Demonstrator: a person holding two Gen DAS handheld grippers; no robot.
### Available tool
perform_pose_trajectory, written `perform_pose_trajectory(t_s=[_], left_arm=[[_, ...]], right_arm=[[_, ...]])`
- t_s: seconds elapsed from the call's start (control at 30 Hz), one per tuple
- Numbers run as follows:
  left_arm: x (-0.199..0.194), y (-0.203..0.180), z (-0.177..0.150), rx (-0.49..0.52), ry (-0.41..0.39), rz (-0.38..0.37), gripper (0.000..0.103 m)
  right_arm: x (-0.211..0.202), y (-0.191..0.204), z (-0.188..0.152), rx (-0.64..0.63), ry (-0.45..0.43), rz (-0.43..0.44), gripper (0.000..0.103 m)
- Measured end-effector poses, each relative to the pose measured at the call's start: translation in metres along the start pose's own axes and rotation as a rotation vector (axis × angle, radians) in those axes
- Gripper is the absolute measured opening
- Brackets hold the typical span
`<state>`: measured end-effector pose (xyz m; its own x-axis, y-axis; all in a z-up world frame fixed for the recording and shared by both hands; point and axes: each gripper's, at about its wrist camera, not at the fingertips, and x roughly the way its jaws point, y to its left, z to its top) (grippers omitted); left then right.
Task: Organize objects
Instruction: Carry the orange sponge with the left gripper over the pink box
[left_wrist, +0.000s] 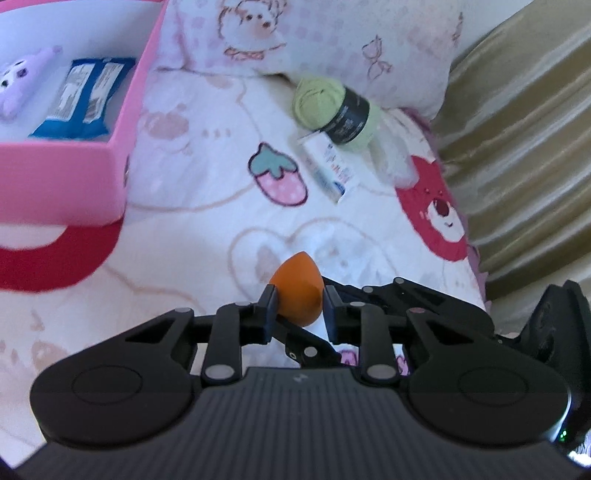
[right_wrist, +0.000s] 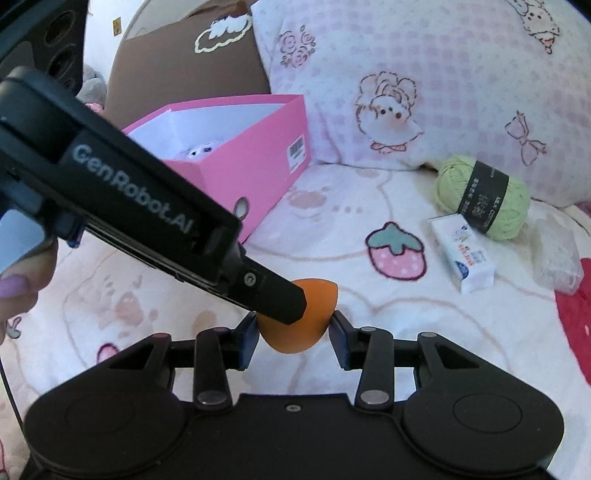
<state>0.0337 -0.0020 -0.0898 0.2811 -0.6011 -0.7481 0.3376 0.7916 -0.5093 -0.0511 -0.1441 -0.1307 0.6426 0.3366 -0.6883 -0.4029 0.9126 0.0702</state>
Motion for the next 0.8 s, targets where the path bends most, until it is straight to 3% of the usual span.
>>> perform_pose_trajectory(t_s=[0.2,0.63,0.8], left_arm=[[-0.023,-0.011,-0.011,0.064,0.011,0.046,0.024],[-0.066,-0.009,-0.024,0.055,0.035,0.095,0.024],[-0.082,-0.01,-0.024,0.038,0.041,0.088,0.024]], right_arm=[[-0.018,0.013,0.003,0.056,0.025,0.026,0.046],[-0.034,0.054,0.022,-0.028,0.108,0.038,0.047],[-0.04,0.063,0.037,-0.003,0.157,0.034,0.048]])
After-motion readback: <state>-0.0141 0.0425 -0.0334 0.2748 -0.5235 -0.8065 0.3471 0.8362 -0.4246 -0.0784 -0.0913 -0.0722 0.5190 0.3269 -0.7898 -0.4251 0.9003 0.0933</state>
